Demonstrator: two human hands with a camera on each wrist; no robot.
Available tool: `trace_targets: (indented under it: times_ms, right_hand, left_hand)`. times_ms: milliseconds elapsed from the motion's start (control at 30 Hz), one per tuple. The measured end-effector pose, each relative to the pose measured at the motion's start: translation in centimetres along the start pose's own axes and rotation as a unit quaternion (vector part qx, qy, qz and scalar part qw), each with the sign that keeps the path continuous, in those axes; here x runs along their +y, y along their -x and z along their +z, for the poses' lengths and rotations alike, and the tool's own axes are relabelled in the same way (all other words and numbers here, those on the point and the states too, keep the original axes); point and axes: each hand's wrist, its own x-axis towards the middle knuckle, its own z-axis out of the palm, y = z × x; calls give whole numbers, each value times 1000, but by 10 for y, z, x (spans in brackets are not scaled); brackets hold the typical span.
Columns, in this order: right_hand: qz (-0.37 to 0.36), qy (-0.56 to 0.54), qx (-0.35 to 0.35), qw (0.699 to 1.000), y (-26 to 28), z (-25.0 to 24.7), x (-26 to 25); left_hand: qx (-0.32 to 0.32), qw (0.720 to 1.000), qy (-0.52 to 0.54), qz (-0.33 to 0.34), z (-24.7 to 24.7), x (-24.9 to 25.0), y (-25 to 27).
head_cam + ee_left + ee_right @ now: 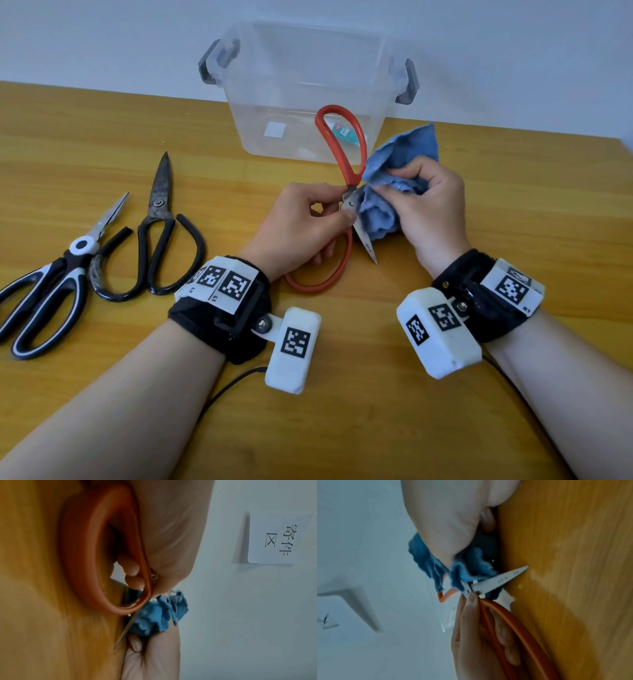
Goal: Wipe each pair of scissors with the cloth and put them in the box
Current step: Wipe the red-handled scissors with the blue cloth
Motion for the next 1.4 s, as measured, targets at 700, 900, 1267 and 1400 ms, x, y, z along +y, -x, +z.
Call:
trace_targets:
  times_ms: [700, 900, 1267, 1400]
  right_hand:
    - [-39, 0, -146, 988, 5, 1, -2]
    - [-45, -4, -54, 998, 1, -1, 1]
    - [-59, 38, -71, 995, 3, -1, -5]
    - [-67, 40, -132, 988, 6, -1, -9]
  left_hand:
    - [23, 999, -7, -39, -2, 1, -1]
    - [8, 1000, 6, -24, -1, 5, 2]
    - [11, 1000, 14, -11, -2, 6, 2]
    - [15, 1000, 3, -17, -2, 5, 2]
